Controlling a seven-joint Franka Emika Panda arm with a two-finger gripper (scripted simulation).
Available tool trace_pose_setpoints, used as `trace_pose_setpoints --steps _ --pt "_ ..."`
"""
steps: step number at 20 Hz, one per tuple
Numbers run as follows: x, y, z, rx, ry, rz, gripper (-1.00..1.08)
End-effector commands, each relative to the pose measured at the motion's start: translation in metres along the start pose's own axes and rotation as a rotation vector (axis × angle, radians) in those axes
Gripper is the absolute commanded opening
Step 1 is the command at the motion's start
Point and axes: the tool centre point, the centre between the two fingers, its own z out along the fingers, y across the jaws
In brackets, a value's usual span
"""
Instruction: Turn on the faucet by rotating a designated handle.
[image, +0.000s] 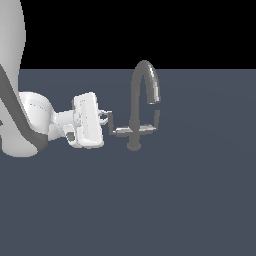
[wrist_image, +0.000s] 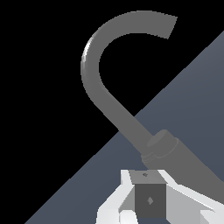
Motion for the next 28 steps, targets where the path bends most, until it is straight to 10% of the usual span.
trace_pose_setpoints --steps 1,28 --pt "0.007 0.003 0.001 0.000 0.001 0.000 -1.00" --pt "0.033 0.063 0.002 0.000 -0.004 0.016 -1.00"
